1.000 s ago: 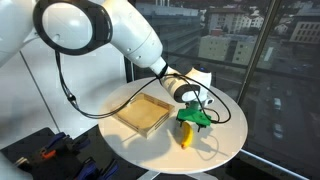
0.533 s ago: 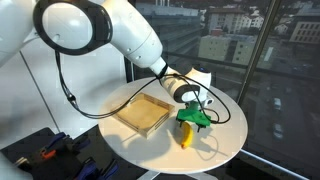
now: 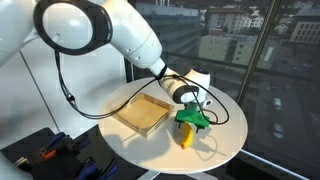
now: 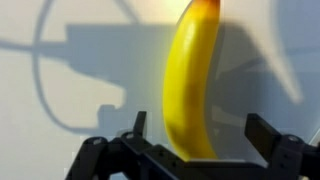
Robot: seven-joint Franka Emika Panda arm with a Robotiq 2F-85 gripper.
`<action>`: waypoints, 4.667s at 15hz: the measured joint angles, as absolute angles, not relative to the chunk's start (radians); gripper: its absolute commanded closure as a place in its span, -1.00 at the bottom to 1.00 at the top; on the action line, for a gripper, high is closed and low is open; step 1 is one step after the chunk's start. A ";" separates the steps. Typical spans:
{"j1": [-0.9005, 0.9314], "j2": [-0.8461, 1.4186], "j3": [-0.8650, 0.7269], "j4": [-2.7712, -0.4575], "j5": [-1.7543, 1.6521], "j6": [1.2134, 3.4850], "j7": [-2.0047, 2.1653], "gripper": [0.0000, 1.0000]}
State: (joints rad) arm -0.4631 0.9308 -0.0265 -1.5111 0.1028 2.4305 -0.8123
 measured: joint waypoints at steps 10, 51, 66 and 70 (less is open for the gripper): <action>-0.463 0.934 -0.029 -1.512 0.091 2.430 -0.811 -1.00; -0.463 0.949 -0.034 -1.509 0.073 2.430 -0.809 0.67; -0.463 0.892 -0.033 -1.507 0.073 2.430 -0.809 0.67; -0.462 0.878 -0.032 -1.508 0.073 2.430 -0.809 0.66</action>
